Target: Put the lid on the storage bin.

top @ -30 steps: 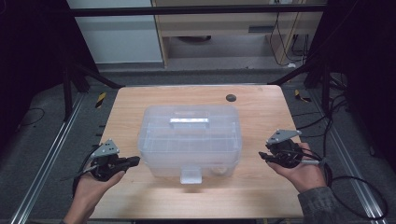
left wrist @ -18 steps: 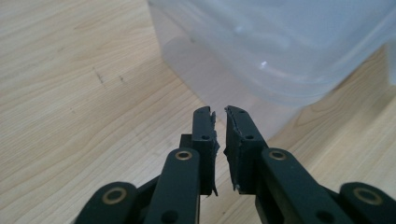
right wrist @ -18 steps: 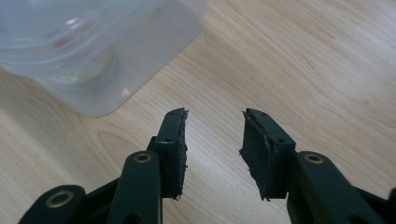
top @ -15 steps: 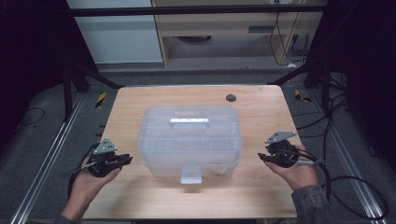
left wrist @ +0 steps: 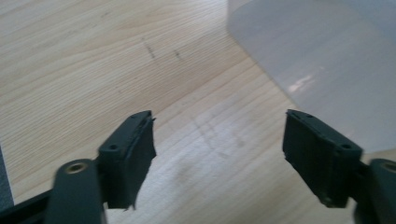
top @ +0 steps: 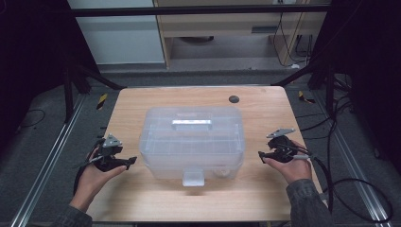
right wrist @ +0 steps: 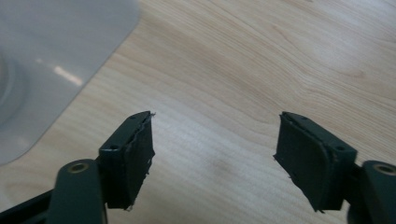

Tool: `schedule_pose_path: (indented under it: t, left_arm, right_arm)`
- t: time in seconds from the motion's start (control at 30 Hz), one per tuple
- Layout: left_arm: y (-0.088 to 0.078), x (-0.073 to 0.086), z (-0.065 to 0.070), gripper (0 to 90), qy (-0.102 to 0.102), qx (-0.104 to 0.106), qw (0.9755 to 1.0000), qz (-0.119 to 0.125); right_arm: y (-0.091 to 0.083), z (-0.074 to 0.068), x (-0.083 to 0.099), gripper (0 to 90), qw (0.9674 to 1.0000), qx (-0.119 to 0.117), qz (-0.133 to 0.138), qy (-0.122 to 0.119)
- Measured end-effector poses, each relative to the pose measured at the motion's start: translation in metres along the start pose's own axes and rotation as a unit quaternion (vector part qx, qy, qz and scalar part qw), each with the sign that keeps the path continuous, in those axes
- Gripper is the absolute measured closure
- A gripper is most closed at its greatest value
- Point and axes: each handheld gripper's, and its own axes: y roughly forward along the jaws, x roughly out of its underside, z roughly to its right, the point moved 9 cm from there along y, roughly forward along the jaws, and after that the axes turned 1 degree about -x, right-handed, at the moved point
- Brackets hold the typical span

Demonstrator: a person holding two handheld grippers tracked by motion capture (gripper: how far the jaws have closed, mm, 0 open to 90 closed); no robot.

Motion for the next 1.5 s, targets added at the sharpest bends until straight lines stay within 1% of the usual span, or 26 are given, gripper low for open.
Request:
schedule_pose_path:
  t: [0.03, 0.13, 0.23, 0.3, 0.33, 0.4, 0.5, 0.53, 0.67, 0.77, 0.83, 0.93, 1.07, 1.13, 1.17, 1.23, 1.27, 1.37, 1.43, 1.47, 1.5]
  left_arm:
    - [0.003, 0.001, -0.003, 18.4, -0.005, -0.002, 1.0, -0.002]
    - [0.009, 0.004, -0.01, 14.0, -0.013, -0.007, 0.9999, -0.006]
    - [0.016, 0.008, -0.014, 8.4, -0.015, -0.005, 0.9998, -0.011]
    - [0.02, 0.009, -0.017, 7.4, -0.016, -0.011, 0.9998, -0.009]
    - [0.021, 0.011, -0.019, 6.6, -0.021, -0.01, 0.9997, -0.009]
    - [0.025, 0.013, -0.021, 5.0, -0.025, -0.011, 0.9996, -0.01]
    - [0.031, 0.018, -0.026, 4.9, -0.034, -0.016, 0.9992, -0.016]
    - [0.032, 0.019, -0.028, 4.9, -0.034, -0.019, 0.9991, -0.018]
    - [0.038, 0.021, -0.032, 4.9, -0.044, -0.023, 0.9986, -0.015]
    - [0.042, 0.019, -0.033, 4.9, -0.044, -0.022, 0.9988, -0.008]
    - [0.044, 0.018, -0.035, 4.9, -0.043, -0.026, 0.9987, -0.007]
    - [0.048, 0.018, -0.036, 4.9, -0.041, -0.028, 0.9988, -0.006]
    - [0.054, 0.016, -0.04, 4.2, -0.053, -0.03, 0.9982, 0.003]
    - [0.057, 0.013, -0.042, 4.8, -0.059, -0.033, 0.9977, 0.012]
    - [0.059, 0.012, -0.042, 4.8, -0.062, -0.031, 0.9974, 0.017]
    - [0.061, 0.01, -0.043, 3.5, -0.065, -0.033, 0.997, 0.025]
    - [0.063, 0.009, -0.044, 3.5, -0.066, -0.034, 0.9968, 0.03]
    - [0.067, 0.006, -0.044, 2.5, -0.069, -0.036, 0.996, 0.043]
    - [0.068, 0.004, -0.045, 1.3, -0.068, -0.036, 0.9962, 0.042]
    - [0.069, 0.004, -0.045, 0.7, -0.066, -0.035, 0.9964, 0.04]
    - [0.07, 0.003, -0.044, 0.1, -0.066, -0.035, 0.9964, 0.041]
  right_arm:
    - [0.004, 0.002, -0.001, 24.2, 1.0, 0.004, -0.001, 0.004]
    - [0.013, 0.007, -0.004, 20.6, 0.9998, 0.006, -0.001, 0.017]
    - [0.021, 0.011, -0.007, 17.2, 0.9995, 0.009, -0.001, 0.029]
    - [0.027, 0.014, -0.007, 15.2, 0.9992, 0.013, -0.004, 0.036]
    - [0.03, 0.016, -0.007, 14.8, 0.9991, 0.015, -0.006, 0.039]
    - [0.034, 0.018, -0.008, 13.7, 0.999, 0.019, -0.004, 0.041]
    - [0.039, 0.02, -0.009, 12.2, 0.9985, 0.023, 0.0, 0.05]
    - [0.041, 0.021, -0.01, 11.6, 0.9984, 0.022, 0.001, 0.053]
    - [0.047, 0.022, -0.011, 11.3, 0.9981, 0.026, 0.006, 0.056]
    - [0.051, 0.024, -0.013, 11.2, 0.9975, 0.027, 0.013, 0.064]
    - [0.054, 0.026, -0.014, 10.9, 0.9972, 0.028, 0.017, 0.067]
    - [0.058, 0.029, -0.017, 10.5, 0.9962, 0.029, 0.024, 0.078]
    - [0.064, 0.034, -0.018, 10.3, 0.9948, 0.037, 0.028, 0.091]
    - [0.068, 0.035, -0.019, 9.9, 0.9938, 0.034, 0.03, 0.102]
    - [0.071, 0.035, -0.019, 10.0, 0.9934, 0.033, 0.03, 0.105]
    - [0.074, 0.037, -0.018, 10.1, 0.9932, 0.04, 0.031, 0.105]
    - [0.076, 0.036, -0.019, 9.8, 0.9924, 0.038, 0.032, 0.112]
    - [0.082, 0.037, -0.018, 9.4, 0.9921, 0.041, 0.029, 0.114]
    - [0.085, 0.038, -0.018, 8.3, 0.991, 0.039, 0.032, 0.124]
    - [0.086, 0.038, -0.018, 7.9, 0.9899, 0.036, 0.036, 0.132]
    - [0.087, 0.04, -0.019, 7.4, 0.9899, 0.04, 0.039, 0.13]
